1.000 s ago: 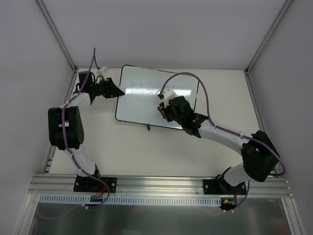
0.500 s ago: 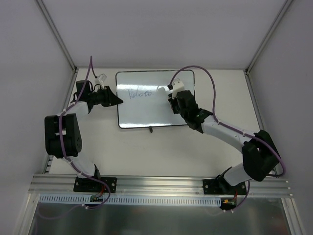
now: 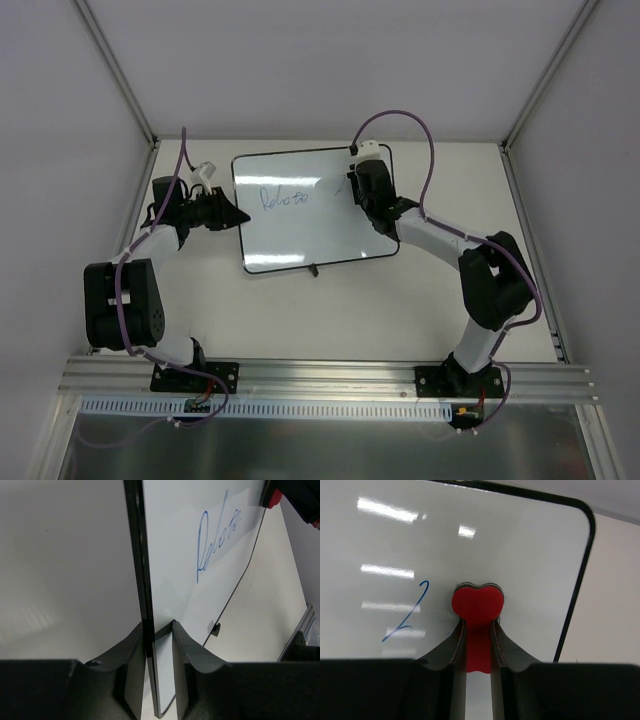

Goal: Erase the whiteboard

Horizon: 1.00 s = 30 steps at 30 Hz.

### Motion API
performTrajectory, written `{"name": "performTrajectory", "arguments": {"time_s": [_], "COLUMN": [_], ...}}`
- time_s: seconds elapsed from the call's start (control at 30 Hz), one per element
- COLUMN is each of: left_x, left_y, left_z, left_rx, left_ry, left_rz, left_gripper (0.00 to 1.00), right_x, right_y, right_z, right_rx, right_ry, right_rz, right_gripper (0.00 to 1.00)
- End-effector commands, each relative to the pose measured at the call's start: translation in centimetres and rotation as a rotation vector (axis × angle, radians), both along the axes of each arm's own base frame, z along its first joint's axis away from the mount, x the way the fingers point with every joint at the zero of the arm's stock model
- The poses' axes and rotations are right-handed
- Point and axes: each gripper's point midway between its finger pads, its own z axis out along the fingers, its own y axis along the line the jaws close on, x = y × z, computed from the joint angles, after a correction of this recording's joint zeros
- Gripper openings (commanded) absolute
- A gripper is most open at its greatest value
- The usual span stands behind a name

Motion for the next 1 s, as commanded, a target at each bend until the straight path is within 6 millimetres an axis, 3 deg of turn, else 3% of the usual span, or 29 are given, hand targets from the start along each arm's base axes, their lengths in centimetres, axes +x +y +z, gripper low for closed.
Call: {"name": "performTrajectory", "arguments": {"time_s": [0.0, 0.1, 0.13, 0.23, 0.27, 0.4, 0.53, 0.67, 0.97], "left_x": [-0.2, -0.2, -0.3, -0.1, -0.1, 0.0, 0.0, -0.1, -0.2], "left_y": [0.8, 0.9, 0.9, 1.1, 1.1, 1.1, 1.2, 1.3, 1.3], "left_z": [-0.4, -0.6, -0.7, -0.8, -0.8, -0.9, -0.8, -0.7, -0.7], "left_rx": [0.059, 0.066, 0.067, 0.075, 0.075, 0.076, 0.082, 0.088, 0.083], "left_ry": [-0.033, -0.032, -0.031, -0.028, -0.027, -0.023, -0.031, -0.032, -0.031], "left_rz": [0.026, 0.032, 0.033, 0.043, 0.045, 0.047, 0.053, 0.062, 0.058], "left_gripper": [0.00, 0.00, 0.00, 0.00, 0.00, 0.00, 0.00, 0.00, 0.00], "right_x": [2.8, 4.0, 4.3, 3.9, 3.1, 0.9, -1.5, -1.6, 1.5], "right_y": [0.2, 1.4, 2.0, 4.9, 6.4, 9.3, 11.2, 9.3, -2.2], "right_z": [1.6, 1.9, 1.2, 0.9, 0.3, -1.6, -3.1, -4.1, -4.7], "right_rx": [0.066, 0.083, 0.079, 0.124, 0.124, 0.111, 0.109, 0.121, 0.166], "right_ry": [-0.073, -0.078, -0.064, -0.039, -0.022, 0.019, 0.057, 0.069, 0.044], "right_rz": [-0.053, 0.000, 0.021, 0.141, 0.191, 0.268, 0.314, 0.222, -0.160], "right_gripper": [0.00, 0.00, 0.00, 0.01, 0.00, 0.00, 0.00, 0.00, 0.00]}}
